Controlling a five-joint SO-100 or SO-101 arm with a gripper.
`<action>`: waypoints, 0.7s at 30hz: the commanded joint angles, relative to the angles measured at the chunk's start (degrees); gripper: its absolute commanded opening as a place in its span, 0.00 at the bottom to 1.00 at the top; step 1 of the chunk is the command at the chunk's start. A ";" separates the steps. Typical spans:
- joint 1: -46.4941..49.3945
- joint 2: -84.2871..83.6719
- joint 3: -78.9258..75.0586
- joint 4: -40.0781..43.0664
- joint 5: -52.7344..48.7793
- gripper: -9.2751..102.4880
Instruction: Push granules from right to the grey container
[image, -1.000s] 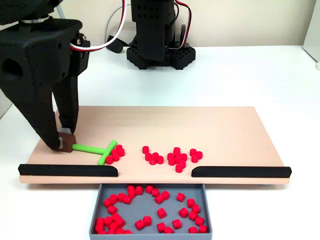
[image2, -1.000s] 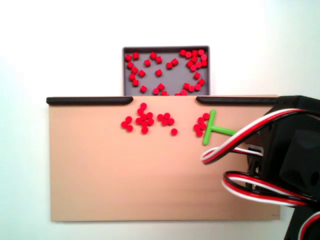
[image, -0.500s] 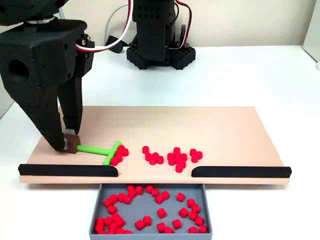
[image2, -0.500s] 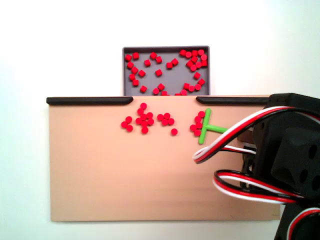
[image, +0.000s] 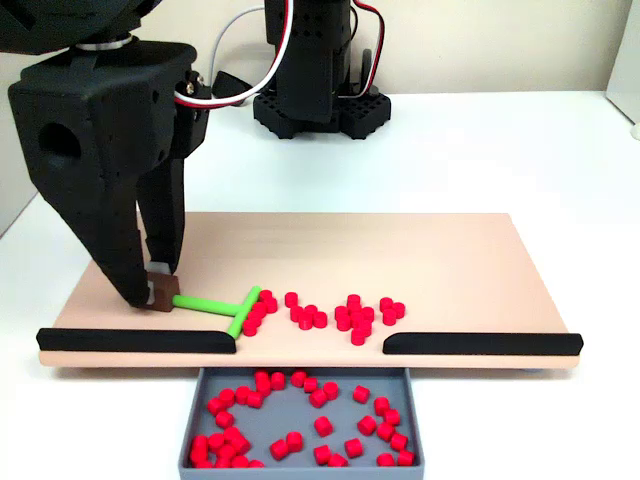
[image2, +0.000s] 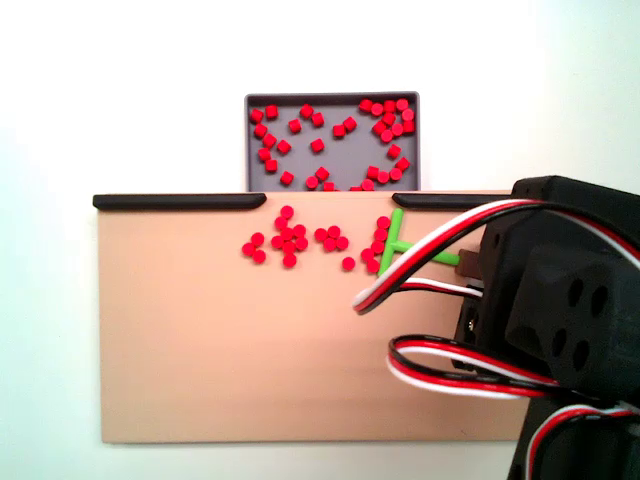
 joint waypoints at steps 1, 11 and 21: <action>-0.62 1.23 -0.88 0.00 2.90 0.08; -1.05 1.67 -0.88 0.00 6.77 0.08; -2.11 1.76 -0.88 0.00 11.25 0.08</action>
